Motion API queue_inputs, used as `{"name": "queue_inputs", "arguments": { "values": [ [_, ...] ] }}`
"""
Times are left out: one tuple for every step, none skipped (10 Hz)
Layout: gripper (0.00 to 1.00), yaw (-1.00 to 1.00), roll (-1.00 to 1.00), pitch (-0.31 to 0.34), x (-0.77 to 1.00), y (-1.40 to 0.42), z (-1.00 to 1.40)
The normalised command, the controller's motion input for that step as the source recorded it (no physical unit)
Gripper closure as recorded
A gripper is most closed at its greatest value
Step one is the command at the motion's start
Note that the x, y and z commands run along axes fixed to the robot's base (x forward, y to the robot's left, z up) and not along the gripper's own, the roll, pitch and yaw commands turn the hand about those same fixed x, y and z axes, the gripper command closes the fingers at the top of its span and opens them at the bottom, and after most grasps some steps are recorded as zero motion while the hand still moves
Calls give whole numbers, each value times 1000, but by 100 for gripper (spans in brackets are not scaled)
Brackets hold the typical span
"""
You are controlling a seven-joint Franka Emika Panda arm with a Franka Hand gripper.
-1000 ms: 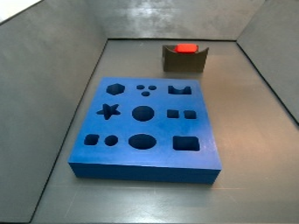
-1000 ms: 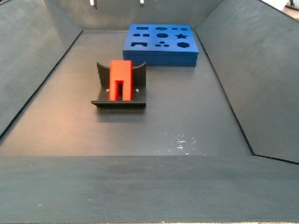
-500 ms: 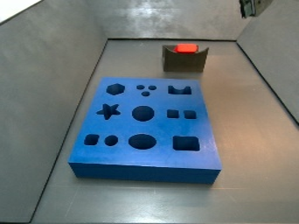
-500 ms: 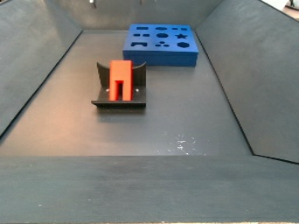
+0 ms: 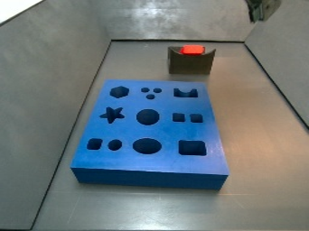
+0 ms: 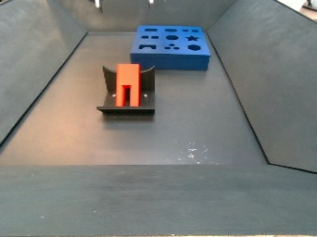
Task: Pick up the square-circle object. Move up. Rotate the square-circle object. Place the square-circle object on the fixture. Regrasp the square-circle object. Move to above the board. Insert the square-circle object.
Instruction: Regrasp the square-circle object.
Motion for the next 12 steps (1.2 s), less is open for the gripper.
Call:
{"name": "queue_inputs", "arguments": {
  "values": [
    [0, 62, 86, -145, 48, 69, -1000],
    [0, 18, 63, -152, 51, 62, -1000],
    [0, -21, 55, -143, 52, 61, -1000],
    [0, -43, 53, -134, 53, 57, -1000],
    [0, -60, 52, -116, 54, 54, -1000],
    [0, -72, 51, -98, 56, 52, -1000],
    [0, -74, 51, -79, 58, 47, -1000],
    [0, -75, 51, -51, 63, 44, -1000],
    [0, -68, 45, -31, 70, 36, -985],
    [0, -57, 49, -8, 66, 22, -826],
    [0, -39, 55, 18, 67, 11, -623],
    [0, -28, 55, 30, 70, 5, -526]
  ]
}}
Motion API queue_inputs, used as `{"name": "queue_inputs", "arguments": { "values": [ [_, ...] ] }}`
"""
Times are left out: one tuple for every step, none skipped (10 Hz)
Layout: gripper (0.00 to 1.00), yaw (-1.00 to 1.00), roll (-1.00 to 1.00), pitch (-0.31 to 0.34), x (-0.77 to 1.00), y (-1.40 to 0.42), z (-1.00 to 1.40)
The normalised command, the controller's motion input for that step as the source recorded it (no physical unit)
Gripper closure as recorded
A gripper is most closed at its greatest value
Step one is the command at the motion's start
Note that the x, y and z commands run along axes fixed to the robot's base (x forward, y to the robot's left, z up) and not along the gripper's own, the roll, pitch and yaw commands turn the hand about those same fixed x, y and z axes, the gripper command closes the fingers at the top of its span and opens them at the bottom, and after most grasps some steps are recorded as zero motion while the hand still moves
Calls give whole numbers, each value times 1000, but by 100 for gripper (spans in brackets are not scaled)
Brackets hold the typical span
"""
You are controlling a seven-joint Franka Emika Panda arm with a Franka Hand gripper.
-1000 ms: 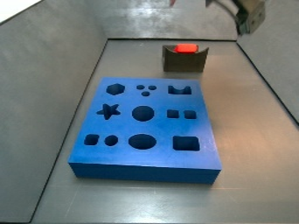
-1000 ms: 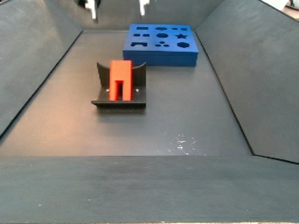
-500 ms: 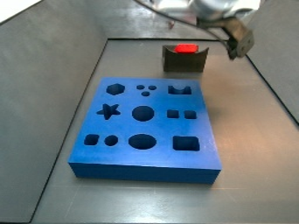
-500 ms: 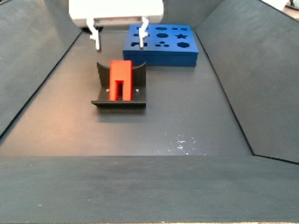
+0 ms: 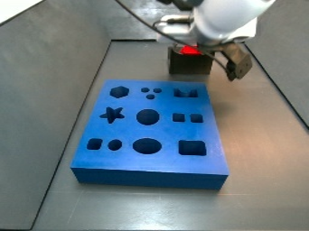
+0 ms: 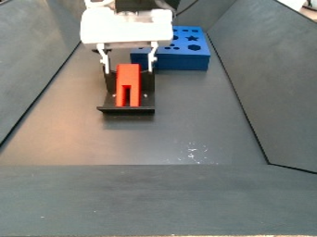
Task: Pick up the square-circle object. Move up. Rotate the square-circle object. Place the square-circle object on the fixture. Regrasp the square-circle object. Move to above the board. Insert the square-circle object.
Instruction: Regrasp the square-circle object, then move to above the board.
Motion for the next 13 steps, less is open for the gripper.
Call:
{"name": "queue_inputs", "arguments": {
  "values": [
    [0, -3, 53, 40, 76, 3, -345],
    [0, 17, 51, 49, 65, -3, -228],
    [100, 0, 0, 0, 0, 0, 0],
    [100, -294, 199, 229, -23, 22, 1000],
    [100, -289, 191, 227, -23, 20, 1000],
    [100, -181, 128, 233, -29, 18, 1000],
    [100, -97, 76, 247, -29, 20, 1000],
    [100, -5, 13, 268, -29, 17, 1000],
    [100, 33, -8, 272, -29, 17, 1000],
    [100, 106, -34, 246, -28, 15, 1000],
    [100, 148, -44, 215, -27, 14, 1000],
    [100, 189, -50, 168, -23, 12, 1000],
    [100, 198, -47, 147, -22, 11, 1000]
  ]
}}
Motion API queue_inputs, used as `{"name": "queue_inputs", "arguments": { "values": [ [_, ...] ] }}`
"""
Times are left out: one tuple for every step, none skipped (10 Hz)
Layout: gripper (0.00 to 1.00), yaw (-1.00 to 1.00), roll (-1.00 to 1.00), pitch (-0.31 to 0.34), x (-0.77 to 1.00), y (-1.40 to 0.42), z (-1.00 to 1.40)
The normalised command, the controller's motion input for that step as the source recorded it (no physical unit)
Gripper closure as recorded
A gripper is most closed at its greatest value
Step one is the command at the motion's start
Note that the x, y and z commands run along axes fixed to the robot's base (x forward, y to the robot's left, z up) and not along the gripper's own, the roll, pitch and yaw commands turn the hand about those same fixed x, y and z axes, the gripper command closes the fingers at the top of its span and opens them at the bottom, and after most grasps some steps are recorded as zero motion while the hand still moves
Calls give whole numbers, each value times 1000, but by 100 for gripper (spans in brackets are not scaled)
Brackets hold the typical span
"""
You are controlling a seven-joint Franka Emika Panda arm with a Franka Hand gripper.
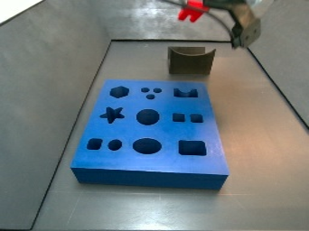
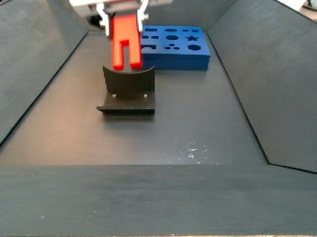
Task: Pick up the square-circle object. Move up. Rotate the square-circle object. Place the square-circle object on the fixture. Regrasp the square-circle object. Move to above the board. Insert the square-circle object.
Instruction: Move to above the board.
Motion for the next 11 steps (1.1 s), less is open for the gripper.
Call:
{"name": "queue_inputs", "arguments": {
  "values": [
    [100, 202, -41, 98, -16, 8, 1000],
    [100, 193, -34, 48, -11, 4, 1000],
    [100, 176, -31, 23, -9, 2, 1000],
    [100, 161, -31, 7, -7, 1, 1000],
    [100, 116, -30, -14, -3, -4, 1000],
    [100, 92, -31, -17, -4, -6, 1000],
    [100, 67, -35, -10, -3, -9, 1000],
    [100, 42, -44, 3, 2, -9, 1000],
    [100, 25, -46, 19, 3, -11, 1000],
    [100, 18, -46, 31, 4, -13, 1000],
    [100, 16, -49, 67, 7, -16, 786]
  ]
}}
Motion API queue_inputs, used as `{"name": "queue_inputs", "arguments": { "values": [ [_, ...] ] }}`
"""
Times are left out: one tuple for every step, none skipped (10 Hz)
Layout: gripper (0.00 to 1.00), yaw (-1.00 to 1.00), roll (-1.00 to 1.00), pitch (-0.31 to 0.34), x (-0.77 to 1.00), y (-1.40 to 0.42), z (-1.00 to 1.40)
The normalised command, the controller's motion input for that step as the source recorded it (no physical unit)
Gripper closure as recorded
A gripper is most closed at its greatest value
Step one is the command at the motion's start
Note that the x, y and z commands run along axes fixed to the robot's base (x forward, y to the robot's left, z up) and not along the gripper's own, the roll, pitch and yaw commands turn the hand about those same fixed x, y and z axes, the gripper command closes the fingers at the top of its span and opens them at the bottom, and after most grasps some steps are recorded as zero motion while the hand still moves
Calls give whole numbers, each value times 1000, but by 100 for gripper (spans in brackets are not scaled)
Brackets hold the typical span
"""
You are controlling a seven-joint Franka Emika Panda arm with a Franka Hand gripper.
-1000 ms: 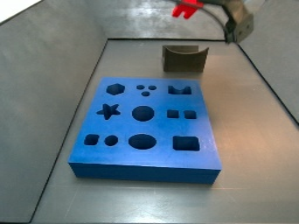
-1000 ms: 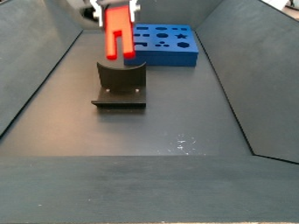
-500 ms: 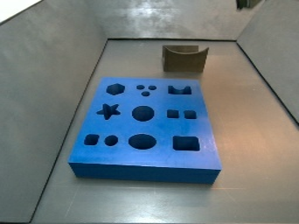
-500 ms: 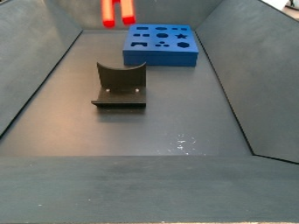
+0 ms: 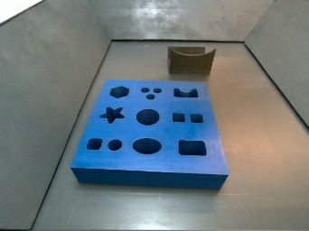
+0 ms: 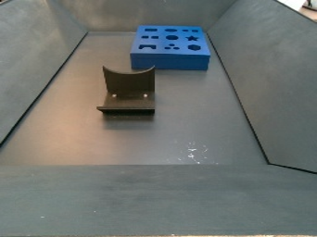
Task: Pick up the square-circle object. Move up. Rotate the square-circle object. Place the square-circle object on the fixture. Regrasp the square-circle object. Move to above the board. Insert the square-circle object.
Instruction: Move to above the board.
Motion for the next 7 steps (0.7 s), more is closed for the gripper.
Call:
{"name": "queue_inputs", "arguments": {
  "values": [
    [100, 16, -53, 82, 11, -17, 672],
    [100, 26, -62, 109, 17, -17, 453],
    [100, 42, -59, 133, 16, -19, 235],
    [100, 14, -1000, -37, -477, -1000, 4],
    [100, 21, -1000, -51, -480, -1000, 8],
    [100, 21, -1000, -59, -498, -1000, 13],
    [100, 15, -1000, -73, -516, -1000, -6]
  ]
}}
